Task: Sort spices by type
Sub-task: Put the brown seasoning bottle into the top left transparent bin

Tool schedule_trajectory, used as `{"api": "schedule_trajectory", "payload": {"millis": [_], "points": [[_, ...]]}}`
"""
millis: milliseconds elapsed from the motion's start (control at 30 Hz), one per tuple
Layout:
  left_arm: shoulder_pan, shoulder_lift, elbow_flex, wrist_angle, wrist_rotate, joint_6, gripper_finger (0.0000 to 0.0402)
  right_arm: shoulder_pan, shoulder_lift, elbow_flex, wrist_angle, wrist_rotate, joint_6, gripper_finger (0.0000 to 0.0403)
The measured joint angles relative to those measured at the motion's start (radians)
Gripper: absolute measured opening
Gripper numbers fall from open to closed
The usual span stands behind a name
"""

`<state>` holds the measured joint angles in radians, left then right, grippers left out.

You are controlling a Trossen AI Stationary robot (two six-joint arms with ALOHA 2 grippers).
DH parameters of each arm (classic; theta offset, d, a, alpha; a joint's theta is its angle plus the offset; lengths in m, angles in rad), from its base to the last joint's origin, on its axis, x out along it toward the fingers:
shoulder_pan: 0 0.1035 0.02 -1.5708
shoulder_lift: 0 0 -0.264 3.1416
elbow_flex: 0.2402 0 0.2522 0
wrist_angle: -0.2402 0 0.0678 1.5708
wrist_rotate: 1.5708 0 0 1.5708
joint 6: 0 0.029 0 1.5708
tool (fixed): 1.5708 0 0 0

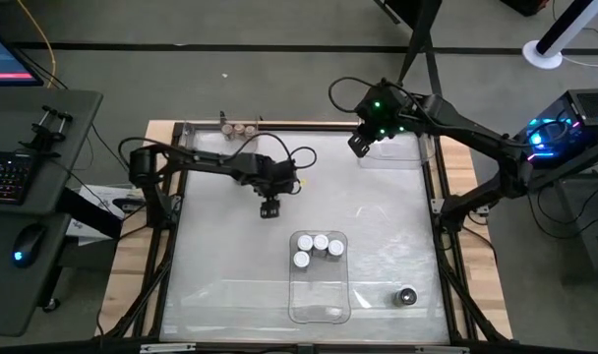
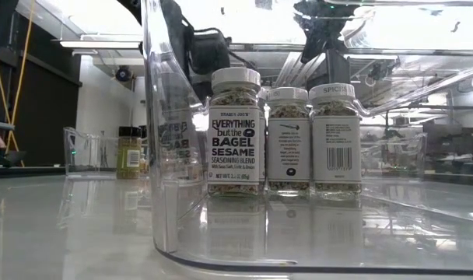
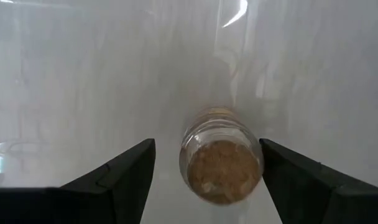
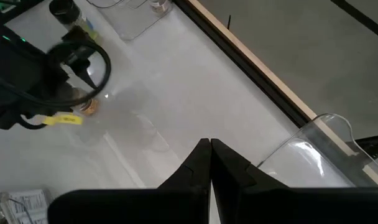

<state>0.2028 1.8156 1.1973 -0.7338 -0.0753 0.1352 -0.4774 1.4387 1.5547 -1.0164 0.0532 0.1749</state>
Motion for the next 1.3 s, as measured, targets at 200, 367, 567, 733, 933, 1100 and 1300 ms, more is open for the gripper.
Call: {"api": "schedule_trajectory", "payload": {"millis": [200, 367, 567, 733, 933, 1100, 1300], "points": [[0.000, 0.036, 0.000, 0.013, 0.006, -0.003, 0.0219, 0.000, 0.000, 0.000, 0.000, 0.000, 0.000, 0.0000], [0.002, 0.008, 0.000, -0.004, 0.040, -0.017, 0.0132, 0.000, 0.000, 0.000, 0.001, 0.000, 0.000, 0.0000], [0.036, -0.188, -0.001, -0.038, -0.065, 0.024, 0.0132, 0.000, 0.000, 0.000, 0.027, 0.026, 0.000, 0.0000], [0.171, -0.419, 0.002, -0.051, -0.331, -0.041, 0.0132, 0.000, 0.003, 0.000, 0.055, 0.026, 0.002, 0.0000], [0.533, -0.484, -0.010, -0.183, -0.331, -0.221, 0.0132, 0.000, 0.023, 0.000, 0.065, 0.025, 0.012, 0.0000], [0.740, -0.429, -0.075, -0.179, -0.160, -0.399, 0.0132, 0.000, 0.063, 0.000, 0.065, 0.016, 0.027, 0.0000], [0.805, -0.342, -0.126, -0.066, -0.197, -0.573, 0.0132, 0.000, 0.121, 0.000, 0.082, -0.003, 0.002, 0.0000]]}}
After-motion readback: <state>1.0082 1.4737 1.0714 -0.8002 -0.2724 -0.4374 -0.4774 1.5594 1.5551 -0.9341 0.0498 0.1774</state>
